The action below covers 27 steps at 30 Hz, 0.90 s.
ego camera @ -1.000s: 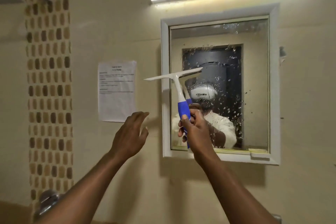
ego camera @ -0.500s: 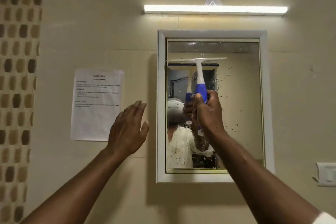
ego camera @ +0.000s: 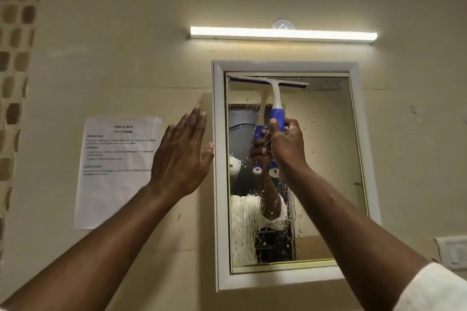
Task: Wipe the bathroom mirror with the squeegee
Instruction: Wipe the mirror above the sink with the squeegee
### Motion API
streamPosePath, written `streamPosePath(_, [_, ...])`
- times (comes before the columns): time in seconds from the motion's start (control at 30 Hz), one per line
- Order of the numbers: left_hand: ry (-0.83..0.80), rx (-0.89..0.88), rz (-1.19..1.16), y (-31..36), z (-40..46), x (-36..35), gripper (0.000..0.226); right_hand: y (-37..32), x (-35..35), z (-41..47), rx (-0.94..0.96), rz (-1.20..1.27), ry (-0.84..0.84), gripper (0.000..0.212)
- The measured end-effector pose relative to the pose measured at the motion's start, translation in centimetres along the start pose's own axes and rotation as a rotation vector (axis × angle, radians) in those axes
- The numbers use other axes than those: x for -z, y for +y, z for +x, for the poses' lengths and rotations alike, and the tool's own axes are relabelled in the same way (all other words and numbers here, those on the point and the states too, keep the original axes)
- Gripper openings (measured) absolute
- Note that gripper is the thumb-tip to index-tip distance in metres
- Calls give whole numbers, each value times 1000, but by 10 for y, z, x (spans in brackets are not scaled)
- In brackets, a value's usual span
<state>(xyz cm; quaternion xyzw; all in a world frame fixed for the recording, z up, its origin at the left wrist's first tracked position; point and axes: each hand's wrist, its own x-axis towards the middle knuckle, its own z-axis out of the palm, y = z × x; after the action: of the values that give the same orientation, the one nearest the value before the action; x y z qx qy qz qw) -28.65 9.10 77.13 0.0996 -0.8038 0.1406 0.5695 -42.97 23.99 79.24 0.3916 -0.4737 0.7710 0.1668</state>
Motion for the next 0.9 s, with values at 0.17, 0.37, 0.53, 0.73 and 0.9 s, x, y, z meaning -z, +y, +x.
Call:
streamPosePath(0.17, [-24,19,4,-8,-7,-7,67,4,2,3,24,-10,-30,30])
streamPosePath(0.37, [-34,55,11,-12,-11,-9,67,4,6,7,18,77,-109,12])
streamPosePath(0.53, [-49,60,34,-11,-16,-7,66,-2,5,13,-83,165,-159,17])
streamPosePath(0.73, [-50,73,30,-12,-19,-6,66,-11,10,16,-125,207,-195,15])
streamPosePath(0.9, [-58,80,37,-11,-20,-6,65,-16,13,16,-173,252,-225,21])
